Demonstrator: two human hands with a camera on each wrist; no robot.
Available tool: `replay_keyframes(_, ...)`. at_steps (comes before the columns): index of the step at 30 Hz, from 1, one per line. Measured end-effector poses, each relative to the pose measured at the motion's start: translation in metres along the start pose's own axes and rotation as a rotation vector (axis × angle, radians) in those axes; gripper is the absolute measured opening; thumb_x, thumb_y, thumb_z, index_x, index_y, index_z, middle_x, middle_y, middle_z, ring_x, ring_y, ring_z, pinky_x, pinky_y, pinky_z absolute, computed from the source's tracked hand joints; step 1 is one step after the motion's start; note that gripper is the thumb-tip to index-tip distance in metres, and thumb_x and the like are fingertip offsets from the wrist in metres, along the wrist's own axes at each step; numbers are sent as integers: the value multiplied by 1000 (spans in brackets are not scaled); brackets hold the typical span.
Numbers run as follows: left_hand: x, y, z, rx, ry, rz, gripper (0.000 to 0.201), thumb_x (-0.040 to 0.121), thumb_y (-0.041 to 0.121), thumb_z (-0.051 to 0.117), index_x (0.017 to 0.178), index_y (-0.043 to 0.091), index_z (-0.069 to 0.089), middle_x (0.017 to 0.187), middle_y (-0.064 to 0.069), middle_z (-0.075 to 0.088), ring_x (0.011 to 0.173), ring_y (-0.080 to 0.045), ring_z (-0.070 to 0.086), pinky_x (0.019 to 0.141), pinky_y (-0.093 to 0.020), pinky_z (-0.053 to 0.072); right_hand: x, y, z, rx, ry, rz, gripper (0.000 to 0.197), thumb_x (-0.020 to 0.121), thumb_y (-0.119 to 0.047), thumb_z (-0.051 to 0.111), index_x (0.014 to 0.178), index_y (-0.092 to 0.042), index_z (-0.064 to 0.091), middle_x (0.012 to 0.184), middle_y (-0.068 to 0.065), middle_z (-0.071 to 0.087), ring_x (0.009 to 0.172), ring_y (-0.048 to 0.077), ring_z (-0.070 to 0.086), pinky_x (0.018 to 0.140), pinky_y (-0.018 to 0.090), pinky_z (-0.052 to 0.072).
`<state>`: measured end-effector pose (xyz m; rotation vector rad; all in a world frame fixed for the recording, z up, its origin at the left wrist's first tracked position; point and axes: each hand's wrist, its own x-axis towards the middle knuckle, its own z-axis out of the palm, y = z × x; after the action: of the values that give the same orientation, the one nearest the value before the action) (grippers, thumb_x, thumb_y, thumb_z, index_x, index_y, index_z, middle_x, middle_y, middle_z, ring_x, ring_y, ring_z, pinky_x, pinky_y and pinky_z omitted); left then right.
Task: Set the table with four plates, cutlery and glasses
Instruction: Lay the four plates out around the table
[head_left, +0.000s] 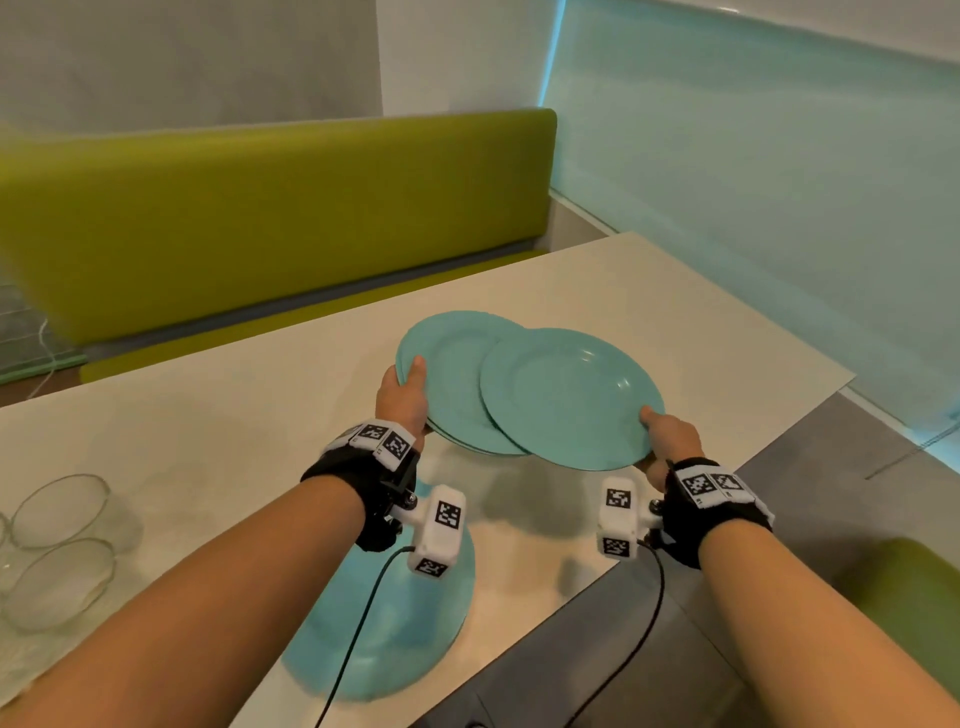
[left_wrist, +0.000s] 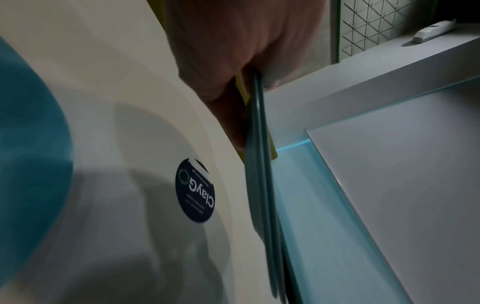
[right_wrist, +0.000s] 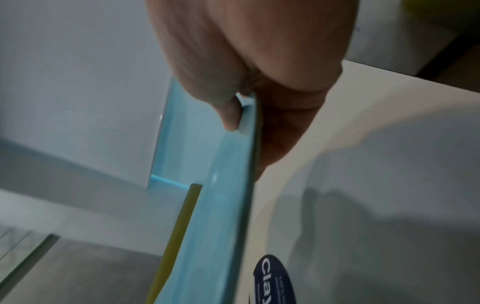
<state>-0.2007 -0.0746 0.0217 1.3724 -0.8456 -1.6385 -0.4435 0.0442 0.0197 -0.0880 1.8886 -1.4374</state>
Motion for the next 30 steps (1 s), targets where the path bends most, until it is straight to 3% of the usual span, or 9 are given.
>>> replay_keyframes(3, 16, 4, 0, 24, 100, 33, 41, 96, 37, 45, 132, 16, 46, 119, -6, 56, 102, -28, 58, 89, -45, 52, 20, 3, -16, 49, 61, 69, 39, 99, -13, 45, 133, 5, 43, 134, 21, 51, 120, 39, 52, 97, 53, 45)
replay_keyframes(9, 36, 11, -9, 46, 240, 70, 44, 97, 37, 43, 135, 13, 42, 131, -12, 54, 114, -33, 57, 94, -50, 51, 41, 23, -36, 81, 124, 148, 42, 100, -11, 36, 140, 2, 37, 143, 18, 44, 129, 36, 46, 105, 47, 41)
replay_keyframes(11, 40, 12, -10, 46, 262, 73, 45, 97, 37, 43, 135, 13, 41, 132, -12, 53, 115, -34, 57, 92, -48, 51, 45, 31, -38, 37, 138, 144, 41, 98, -12, 37, 137, 1, 41, 139, 19, 48, 126, 37, 49, 102, 45, 45)
replay_keyframes(14, 42, 12, -11, 38, 274, 75, 44, 97, 38, 42, 134, 14, 42, 132, -12, 54, 115, -34, 57, 89, -46, 52, 53, 40, -42, 9, 167, 173, 40, 96, -9, 38, 134, -1, 46, 120, 13, 56, 119, 36, 54, 99, 48, 46)
replay_keyframes(17, 43, 10, -11, 38, 281, 70, 45, 97, 38, 43, 135, 14, 41, 131, -11, 54, 114, -33, 57, 88, -45, 53, 55, 48, -42, -39, 132, 185, 43, 100, -11, 32, 139, 3, 37, 141, 19, 45, 130, 35, 46, 104, 43, 42)
replay_keyframes(21, 43, 8, -9, 18, 258, 61, 45, 96, 40, 43, 134, 17, 42, 130, -10, 55, 110, -32, 59, 84, -41, 53, 59, 55, -43, -96, 128, 189, 44, 102, -15, 30, 141, 4, 33, 146, 20, 38, 133, 35, 42, 104, 40, 39)
replay_keyframes(24, 41, 8, -6, 22, 246, 65, 45, 96, 41, 42, 134, 17, 42, 130, -10, 55, 103, -29, 58, 85, -42, 53, 64, 59, -46, -136, 111, 199, 46, 102, -22, 35, 141, 2, 36, 146, 19, 39, 133, 34, 42, 103, 40, 40)
replay_keyframes(27, 39, 7, -3, 24, 242, 67, 45, 96, 42, 43, 134, 16, 42, 130, -10, 55, 110, -31, 59, 89, -46, 53, 62, 56, -45, -177, 80, 216, 48, 98, -26, 45, 138, 1, 42, 143, 18, 44, 130, 34, 45, 102, 38, 41)
replay_keyframes(30, 37, 6, 0, 12, 241, 58, 45, 96, 41, 43, 133, 16, 42, 127, -9, 56, 110, -31, 59, 89, -46, 53, 67, 58, -46, -284, 143, 194, 54, 87, -31, 59, 132, -3, 48, 131, 21, 53, 116, 39, 54, 102, 45, 44)
